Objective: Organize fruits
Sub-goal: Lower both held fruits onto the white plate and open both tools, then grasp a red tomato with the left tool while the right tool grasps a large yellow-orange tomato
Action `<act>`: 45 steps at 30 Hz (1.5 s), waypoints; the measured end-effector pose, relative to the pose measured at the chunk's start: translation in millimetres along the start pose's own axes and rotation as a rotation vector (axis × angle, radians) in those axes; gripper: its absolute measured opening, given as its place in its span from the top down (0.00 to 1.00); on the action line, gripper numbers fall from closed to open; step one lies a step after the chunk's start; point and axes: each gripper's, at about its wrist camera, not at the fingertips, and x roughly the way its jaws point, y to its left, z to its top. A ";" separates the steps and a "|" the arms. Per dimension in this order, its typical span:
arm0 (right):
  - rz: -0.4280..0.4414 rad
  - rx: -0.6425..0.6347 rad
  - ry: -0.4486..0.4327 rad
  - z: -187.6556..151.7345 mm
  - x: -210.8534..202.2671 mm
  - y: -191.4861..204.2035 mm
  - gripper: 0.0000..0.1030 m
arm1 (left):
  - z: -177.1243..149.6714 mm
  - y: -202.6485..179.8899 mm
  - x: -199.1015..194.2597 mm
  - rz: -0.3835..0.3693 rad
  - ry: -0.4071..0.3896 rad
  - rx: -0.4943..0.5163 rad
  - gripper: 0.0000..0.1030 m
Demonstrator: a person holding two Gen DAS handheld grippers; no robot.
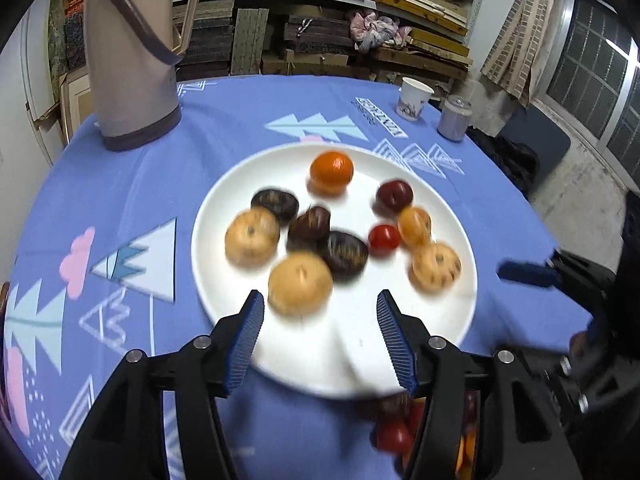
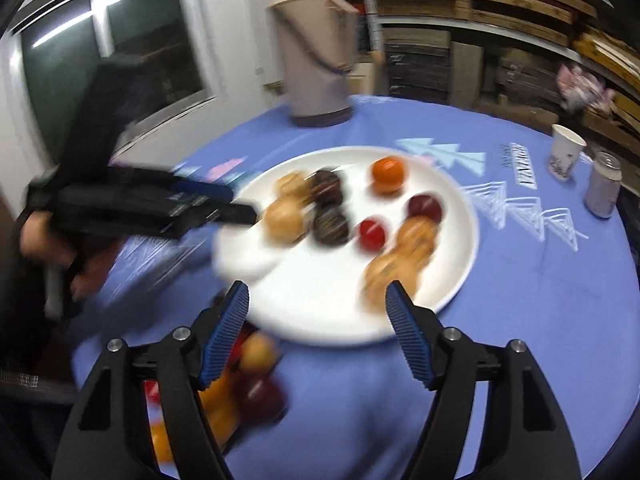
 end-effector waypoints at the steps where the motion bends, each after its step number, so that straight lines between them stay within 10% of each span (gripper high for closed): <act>1: 0.013 -0.010 0.005 -5.7 -3.5 6.6 0.33 | -5.3 -0.4 -2.8 -0.003 0.005 -0.003 0.38; 41: 0.006 0.079 0.158 -68.7 4.2 29.0 0.44 | -98.4 -20.9 -30.4 -0.033 0.095 0.074 0.32; 45: -0.018 0.060 0.152 -69.1 12.7 33.5 0.59 | -107.6 -24.1 -30.1 -0.042 0.114 0.076 0.30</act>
